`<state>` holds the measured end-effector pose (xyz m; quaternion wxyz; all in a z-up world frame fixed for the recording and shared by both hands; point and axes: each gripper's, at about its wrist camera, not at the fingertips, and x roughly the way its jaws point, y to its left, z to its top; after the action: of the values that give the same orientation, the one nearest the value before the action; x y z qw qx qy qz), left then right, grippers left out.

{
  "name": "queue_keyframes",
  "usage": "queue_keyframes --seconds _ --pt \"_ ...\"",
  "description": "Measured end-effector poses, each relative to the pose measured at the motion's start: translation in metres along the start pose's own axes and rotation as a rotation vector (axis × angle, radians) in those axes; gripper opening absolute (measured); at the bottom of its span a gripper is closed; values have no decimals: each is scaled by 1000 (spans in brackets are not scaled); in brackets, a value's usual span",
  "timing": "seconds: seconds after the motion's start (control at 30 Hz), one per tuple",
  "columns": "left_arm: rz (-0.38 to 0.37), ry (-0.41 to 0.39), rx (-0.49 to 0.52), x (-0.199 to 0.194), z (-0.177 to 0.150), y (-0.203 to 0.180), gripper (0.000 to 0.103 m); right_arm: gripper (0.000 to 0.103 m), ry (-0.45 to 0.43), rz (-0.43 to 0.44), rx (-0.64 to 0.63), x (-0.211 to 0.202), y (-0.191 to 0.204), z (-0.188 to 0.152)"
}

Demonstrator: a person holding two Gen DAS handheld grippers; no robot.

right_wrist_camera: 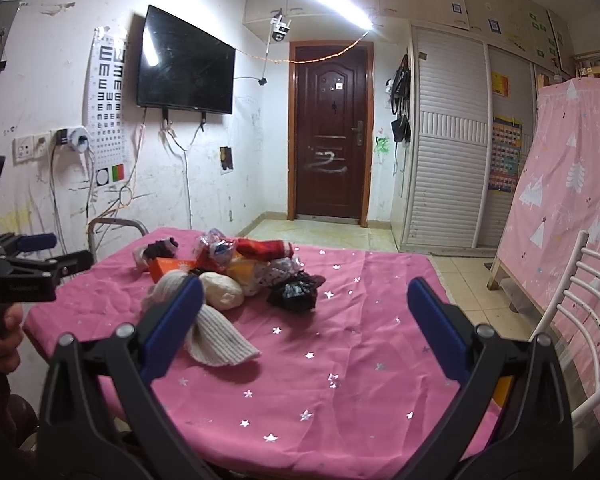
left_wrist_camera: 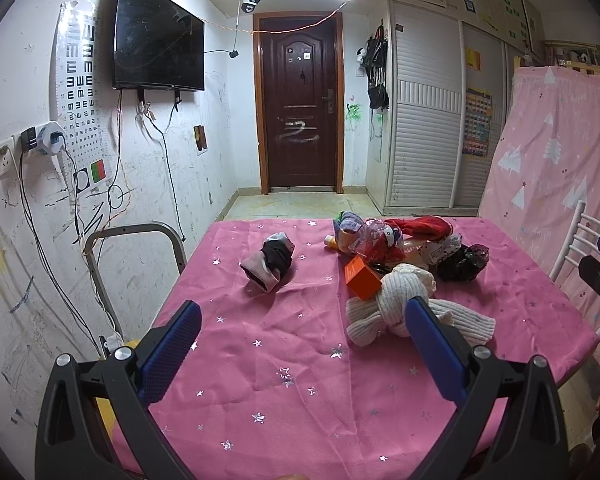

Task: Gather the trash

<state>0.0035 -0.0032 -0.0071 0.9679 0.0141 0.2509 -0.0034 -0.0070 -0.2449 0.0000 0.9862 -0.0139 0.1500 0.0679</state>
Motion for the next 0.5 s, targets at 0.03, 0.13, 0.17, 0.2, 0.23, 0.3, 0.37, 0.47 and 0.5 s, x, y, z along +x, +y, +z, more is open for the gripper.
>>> queue_keyframes --seconds 0.03,0.13,0.17,0.2,0.23,0.3,0.37,0.47,0.5 --pt "1 0 0 0 0 0 93 98 1 0 -1 0 0 0" --pt "0 0 1 0 -1 -1 93 98 0 2 0 0 0 0" --pt "0 0 1 0 -1 -1 93 98 1 0 -1 0 0 0" --pt "0 0 1 1 -1 -1 93 98 0 -2 -1 0 0 0" --pt "0 1 0 0 0 -1 93 98 1 0 0 0 0 0" --pt "0 1 1 1 -1 -1 93 98 1 1 0 0 0 0" --pt "-1 2 1 1 -1 -1 93 98 2 1 -1 0 0 0" --pt "0 2 3 1 -1 -2 93 98 1 0 -2 0 0 0" --pt "-1 2 4 1 -1 -2 93 98 1 0 -2 0 -1 0"
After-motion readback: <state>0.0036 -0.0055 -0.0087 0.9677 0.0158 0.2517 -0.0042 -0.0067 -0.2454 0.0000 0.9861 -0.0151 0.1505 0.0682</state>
